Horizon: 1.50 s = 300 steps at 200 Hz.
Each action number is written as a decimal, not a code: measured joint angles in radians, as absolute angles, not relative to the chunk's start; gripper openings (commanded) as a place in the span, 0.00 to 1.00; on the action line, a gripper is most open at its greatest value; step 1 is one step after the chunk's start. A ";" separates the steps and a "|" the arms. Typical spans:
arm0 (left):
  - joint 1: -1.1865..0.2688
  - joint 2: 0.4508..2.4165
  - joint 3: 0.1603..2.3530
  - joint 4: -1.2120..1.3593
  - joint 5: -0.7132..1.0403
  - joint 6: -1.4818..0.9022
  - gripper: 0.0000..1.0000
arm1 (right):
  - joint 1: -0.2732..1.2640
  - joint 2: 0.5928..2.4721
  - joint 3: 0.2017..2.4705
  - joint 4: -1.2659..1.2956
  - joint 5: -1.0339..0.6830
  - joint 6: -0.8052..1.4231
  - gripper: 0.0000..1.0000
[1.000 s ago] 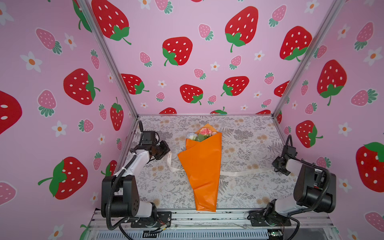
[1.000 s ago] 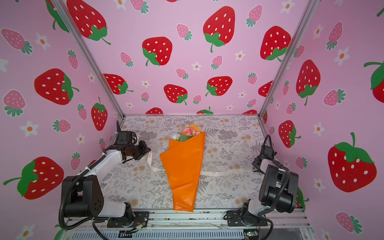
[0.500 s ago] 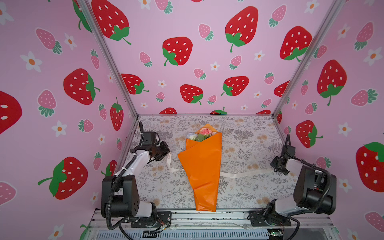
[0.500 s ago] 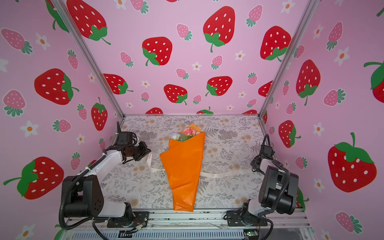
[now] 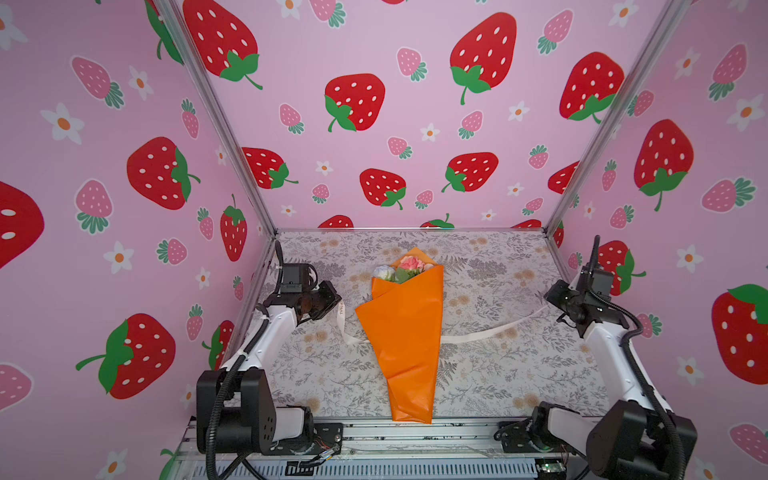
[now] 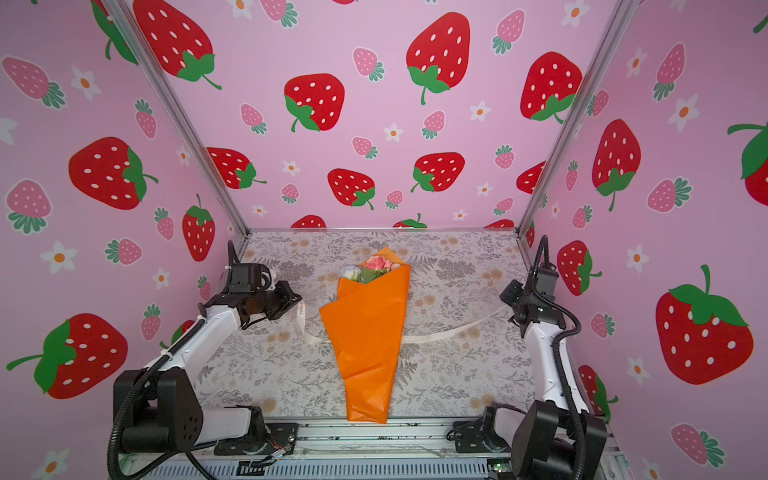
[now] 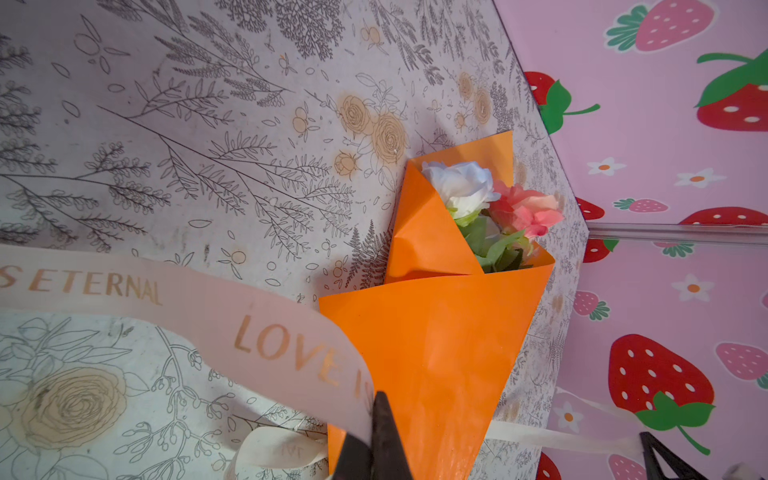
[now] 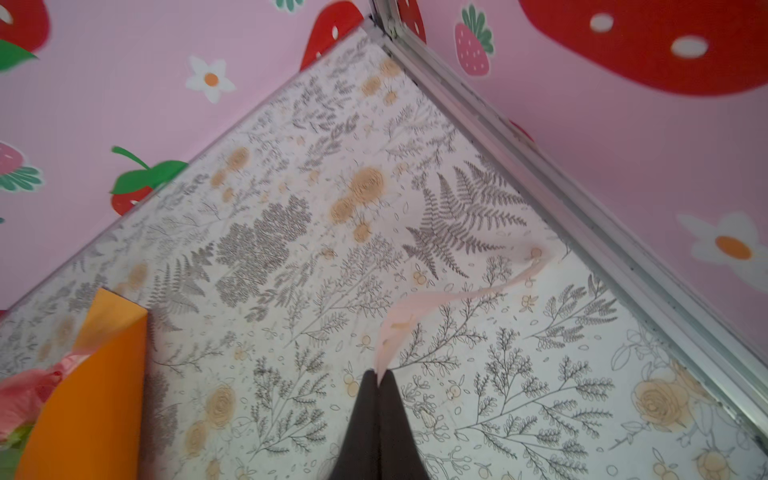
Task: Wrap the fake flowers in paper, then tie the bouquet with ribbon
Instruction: 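Lift the ribbon end with the right gripper while the left gripper holds its end, then carry the ribbon over the cone with the right gripper toward the left gripper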
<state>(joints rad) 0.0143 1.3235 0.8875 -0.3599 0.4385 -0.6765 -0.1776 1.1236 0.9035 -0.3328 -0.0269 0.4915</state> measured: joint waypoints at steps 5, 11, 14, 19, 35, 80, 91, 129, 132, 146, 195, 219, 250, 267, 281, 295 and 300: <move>0.012 1.317 0.883 -0.360 0.439 -0.677 0.00 | -0.178 1.116 0.929 -0.341 -0.027 0.490 0.00; 0.010 1.309 0.876 -0.358 0.439 -0.678 0.00 | -0.178 1.108 0.952 -0.352 -0.026 0.488 0.00; 0.009 1.306 0.873 -0.358 0.439 -0.678 0.00 | -0.178 1.105 0.966 -0.358 -0.026 0.488 0.00; 0.007 1.301 0.867 -0.358 0.439 -0.680 0.00 | -0.178 1.099 0.984 -0.365 -0.024 0.485 0.00; -0.002 1.282 0.847 -0.358 0.438 -0.684 0.00 | -0.178 1.082 1.027 -0.385 -0.011 0.480 0.00; -0.052 1.261 0.814 -0.355 0.425 -0.704 0.00 | -0.179 1.070 1.074 -0.453 0.078 0.481 0.00; -0.064 1.261 0.799 -0.356 0.418 -0.707 0.00 | -0.184 1.069 1.074 -0.472 0.097 0.482 0.00; -0.079 1.235 0.756 -0.371 0.385 -0.716 0.00 | -0.199 1.056 1.106 -0.508 0.071 0.466 0.00; -0.080 1.227 0.755 -0.371 0.382 -0.716 0.00 | -0.199 1.056 1.113 -0.507 0.056 0.464 0.00; -0.083 1.193 0.755 -0.360 0.374 -0.715 0.00 | -0.199 1.053 1.136 -0.490 -0.028 0.458 0.00; -0.140 1.158 0.756 -0.303 0.376 -0.699 0.00 | -0.012 1.086 1.157 -0.393 -0.321 0.487 0.00; -0.174 1.156 0.756 -0.280 0.374 -0.696 0.00 | 0.216 1.149 1.205 -0.336 -0.369 0.504 0.00; -0.195 1.120 0.744 -0.253 0.357 -0.705 0.00 | 0.517 1.278 1.313 -0.287 -0.354 0.498 0.00; -0.197 1.076 0.714 -0.235 0.339 -0.717 0.00 | 0.669 1.385 1.377 -0.272 -0.334 0.491 0.00; -0.199 1.041 0.681 -0.226 0.320 -0.733 0.00 | 0.771 1.485 1.428 -0.262 -0.315 0.485 0.00; -0.202 1.010 0.645 -0.222 0.302 -0.752 0.00 | 0.855 1.594 1.480 -0.260 -0.294 0.477 0.00; -0.202 0.998 0.631 -0.219 0.297 -0.760 0.00 | 0.882 1.638 1.502 -0.263 -0.285 0.474 0.00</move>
